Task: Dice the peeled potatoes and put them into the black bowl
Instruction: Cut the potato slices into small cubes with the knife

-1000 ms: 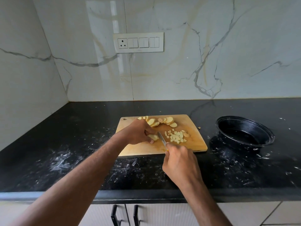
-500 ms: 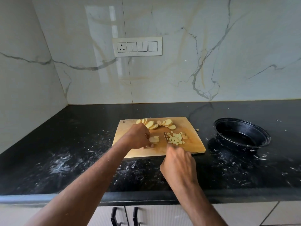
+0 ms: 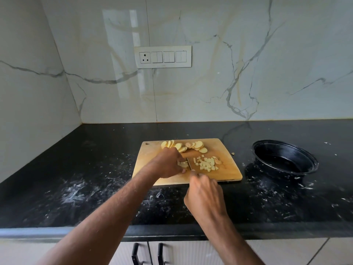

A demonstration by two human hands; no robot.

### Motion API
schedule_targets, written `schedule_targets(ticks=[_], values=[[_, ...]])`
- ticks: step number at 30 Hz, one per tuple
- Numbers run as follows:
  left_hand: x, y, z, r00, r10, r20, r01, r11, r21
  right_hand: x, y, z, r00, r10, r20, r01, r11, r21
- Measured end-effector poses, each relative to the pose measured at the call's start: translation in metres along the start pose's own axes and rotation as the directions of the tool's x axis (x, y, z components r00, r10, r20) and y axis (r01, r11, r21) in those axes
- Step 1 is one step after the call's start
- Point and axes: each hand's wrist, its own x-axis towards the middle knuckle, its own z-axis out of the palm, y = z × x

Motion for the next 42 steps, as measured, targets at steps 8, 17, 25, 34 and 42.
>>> schedule_targets(ticks=[8, 17, 25, 34, 42], values=[[-0.003, 0.009, 0.020, 0.969, -0.158, -0.190, 0.134, 0.982, -0.132, 0.010, 0.014, 0.001, 0.999, -0.034, -0.011, 0.034, 0.999, 0.017], [-0.008, -0.007, 0.011, 0.989, -0.064, -0.136, 0.038, 0.982, -0.185, 0.007, 0.011, 0.004, 0.995, -0.028, -0.095, 0.042, 0.988, 0.151], [-0.006, -0.005, 0.010, 0.990, -0.077, -0.117, 0.061, 0.989, -0.135, 0.011, 0.009, 0.006, 0.997, -0.054, -0.062, 0.061, 0.992, 0.112], [-0.006, 0.002, 0.015, 0.979, -0.127, -0.158, 0.104, 0.984, -0.145, 0.009, 0.008, 0.008, 0.998, -0.041, -0.049, 0.046, 0.993, 0.107], [-0.003, 0.001, 0.014, 0.981, -0.122, -0.153, 0.099, 0.983, -0.155, 0.012, 0.009, 0.010, 0.997, -0.073, -0.016, 0.074, 0.993, 0.092]])
